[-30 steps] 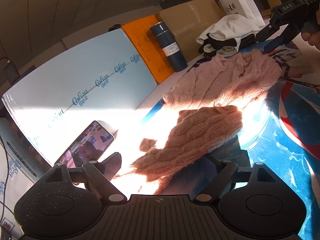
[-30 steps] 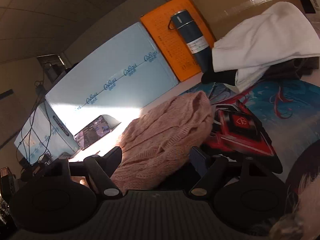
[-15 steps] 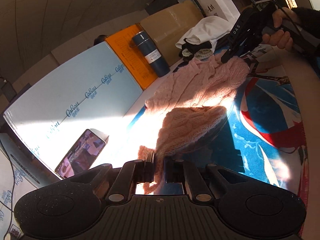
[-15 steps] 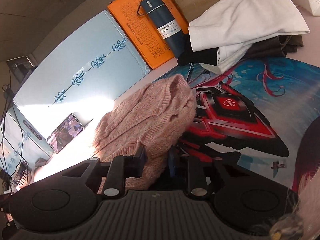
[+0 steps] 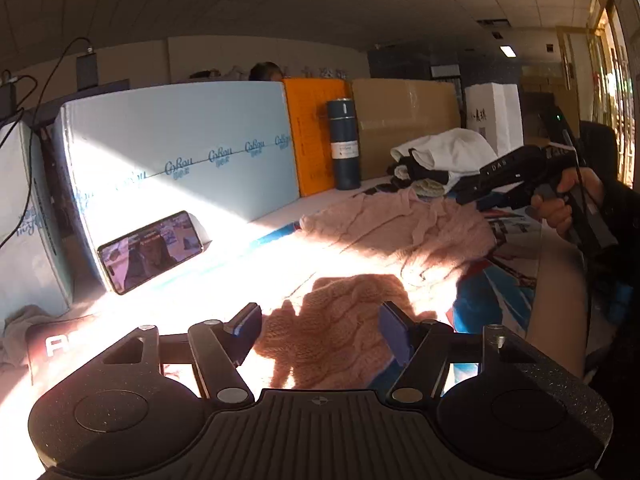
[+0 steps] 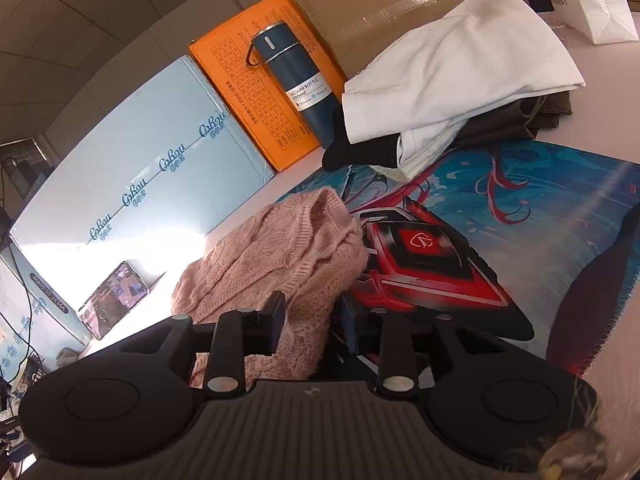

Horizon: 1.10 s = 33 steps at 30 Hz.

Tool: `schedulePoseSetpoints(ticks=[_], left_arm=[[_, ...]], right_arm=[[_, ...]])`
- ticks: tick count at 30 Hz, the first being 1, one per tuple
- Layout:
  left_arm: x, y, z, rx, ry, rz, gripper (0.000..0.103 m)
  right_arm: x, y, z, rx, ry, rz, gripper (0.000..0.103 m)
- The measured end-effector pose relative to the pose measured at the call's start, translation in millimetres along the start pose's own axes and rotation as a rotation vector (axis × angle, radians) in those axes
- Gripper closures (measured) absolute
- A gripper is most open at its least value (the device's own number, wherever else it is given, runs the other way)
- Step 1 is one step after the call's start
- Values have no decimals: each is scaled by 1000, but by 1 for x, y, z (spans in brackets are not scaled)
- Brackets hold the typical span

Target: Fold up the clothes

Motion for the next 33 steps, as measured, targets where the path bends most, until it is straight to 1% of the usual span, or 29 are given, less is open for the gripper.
schedulePoseSetpoints(ticks=[1,3,5,6,7,8,9,10,11,12,13,14,15,17,21,24,25,28,30,32,33], left_arm=[[13,-1,2,-8,-61,58,21],[38,0,2,8,-233,160,21],[66,4,-2,73,-399,266,21],[77,7,-5,109,-466,305,22],[88,11,-7,148,-526,335,22],[95,14,-10,190,-561,351,25],[101,18,-13,232,-579,361,33],[105,22,-16,267,-576,366,44],[105,25,-18,287,-550,363,64],[104,28,-20,300,-522,358,73],[100,30,-21,307,-501,344,77],[93,30,-21,305,-487,318,87],[88,30,-20,303,-477,303,93],[81,29,-14,281,-481,294,99],[73,17,11,203,-542,305,99],[69,13,26,191,-584,298,99],[69,14,28,201,-599,295,99],[73,26,25,275,-649,287,98],[77,37,22,323,-703,285,94],[83,41,22,348,-760,285,93],[86,40,24,343,-787,288,88]], right_arm=[[-1,0,1,-6,16,1,62],[-3,-1,1,-7,30,-3,59],[-4,-1,0,0,32,-10,59],[-4,0,-1,4,33,-12,58],[-4,0,-2,8,37,-13,58],[-3,0,-3,12,40,-11,57],[-2,1,-3,15,45,-8,57],[0,2,-4,17,48,-3,56],[1,3,-5,18,49,3,56],[3,4,-6,20,48,11,55],[5,5,-7,23,50,20,55],[6,6,-8,23,52,27,54],[8,6,-8,22,56,35,54],[11,7,-9,22,62,49,54],[14,9,-9,23,67,68,53],[14,9,-11,21,68,75,53],[14,9,-11,20,67,77,52],[16,10,-13,17,67,90,51],[16,10,-13,13,71,101,49],[17,10,-11,8,82,112,46],[17,9,-10,-1,85,120,45]])
Point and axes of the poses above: each gripper's, at about its wrist camera, not at the fingertips, and z roughly against the way its jaws point, x to its left, y to its underside, the point moved 2 cm from there along -z, roughly the way its jaws point, and after that the axes turned 4 degrees about -y, right-handed, at the moved point
